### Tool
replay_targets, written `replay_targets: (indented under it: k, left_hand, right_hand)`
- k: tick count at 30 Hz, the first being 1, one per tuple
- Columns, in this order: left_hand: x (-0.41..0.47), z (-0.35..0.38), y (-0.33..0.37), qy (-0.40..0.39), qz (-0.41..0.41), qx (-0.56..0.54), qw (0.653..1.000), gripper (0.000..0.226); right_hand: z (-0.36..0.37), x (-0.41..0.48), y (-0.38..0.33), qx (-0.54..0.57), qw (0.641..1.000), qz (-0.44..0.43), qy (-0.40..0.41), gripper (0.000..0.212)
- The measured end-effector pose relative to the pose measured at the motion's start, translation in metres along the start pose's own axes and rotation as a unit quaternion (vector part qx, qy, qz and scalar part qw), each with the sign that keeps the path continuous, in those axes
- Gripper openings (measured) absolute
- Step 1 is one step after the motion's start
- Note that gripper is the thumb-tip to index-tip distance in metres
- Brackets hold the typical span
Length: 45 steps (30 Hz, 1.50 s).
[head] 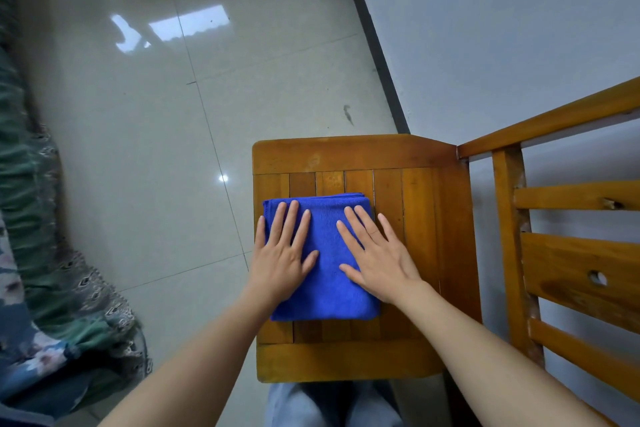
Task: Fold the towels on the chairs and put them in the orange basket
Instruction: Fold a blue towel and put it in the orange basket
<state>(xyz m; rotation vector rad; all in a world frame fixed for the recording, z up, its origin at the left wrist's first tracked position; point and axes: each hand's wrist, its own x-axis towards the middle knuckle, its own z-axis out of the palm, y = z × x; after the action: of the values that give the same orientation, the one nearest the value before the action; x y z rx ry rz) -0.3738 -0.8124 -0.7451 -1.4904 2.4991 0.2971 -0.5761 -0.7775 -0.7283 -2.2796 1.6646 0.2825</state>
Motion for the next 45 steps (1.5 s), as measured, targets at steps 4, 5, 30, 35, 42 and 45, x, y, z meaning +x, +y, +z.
replay_targets:
  k: [4, 5, 30, 35, 42, 45]
  left_hand:
    - [0.005, 0.008, -0.004, -0.010, 0.005, -0.004, 1.000, 0.067]
    - [0.007, 0.010, -0.005, -0.022, 0.003, -0.003, 1.000, 0.069]
    - [-0.069, 0.008, 0.013, 0.122, 0.142, 0.001, 0.982, 0.031]
    - [-0.063, -0.040, 0.016, 0.059, 0.166, -0.033, 0.984, 0.072]
    - [-0.056, -0.150, 0.044, 0.095, 0.162, -0.048, 0.981, 0.074]
    - [-0.057, -0.208, 0.056, 0.121, 0.159, -0.047, 0.979, 0.073]
  right_hand:
    - [0.015, 0.007, 0.010, 0.011, 1.000, 0.000, -0.001, 0.072]
    - [0.015, 0.009, 0.010, 0.010, 1.000, 0.001, -0.008, 0.071]
    - [0.032, -0.057, -0.019, -0.031, 0.966, -0.162, 0.197, 0.020]
    - [-0.010, -0.064, -0.011, -0.016, 0.964, -0.128, 0.233, 0.023]
    - [-0.133, -0.085, 0.021, -0.043, 0.974, -0.107, 0.197, 0.059]
    - [-0.196, -0.098, 0.035, -0.069, 0.971, -0.110, 0.199, 0.058]
